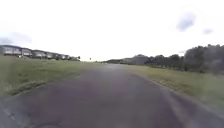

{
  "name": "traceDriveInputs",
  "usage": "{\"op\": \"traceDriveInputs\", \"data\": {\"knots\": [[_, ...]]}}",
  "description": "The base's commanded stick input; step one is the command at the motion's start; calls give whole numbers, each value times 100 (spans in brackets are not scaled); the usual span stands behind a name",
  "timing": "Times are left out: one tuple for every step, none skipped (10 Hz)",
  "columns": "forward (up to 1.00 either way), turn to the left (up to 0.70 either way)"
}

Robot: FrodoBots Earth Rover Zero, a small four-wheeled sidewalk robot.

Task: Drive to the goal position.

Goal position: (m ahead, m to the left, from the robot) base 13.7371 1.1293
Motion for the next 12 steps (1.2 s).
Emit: {"op": "traceDriveInputs", "data": {"knots": [[70,-13],[70,0],[70,0],[70,0],[70,0],[70,0],[70,0],[70,0],[70,0],[70,0],[70,0],[70,0]]}}
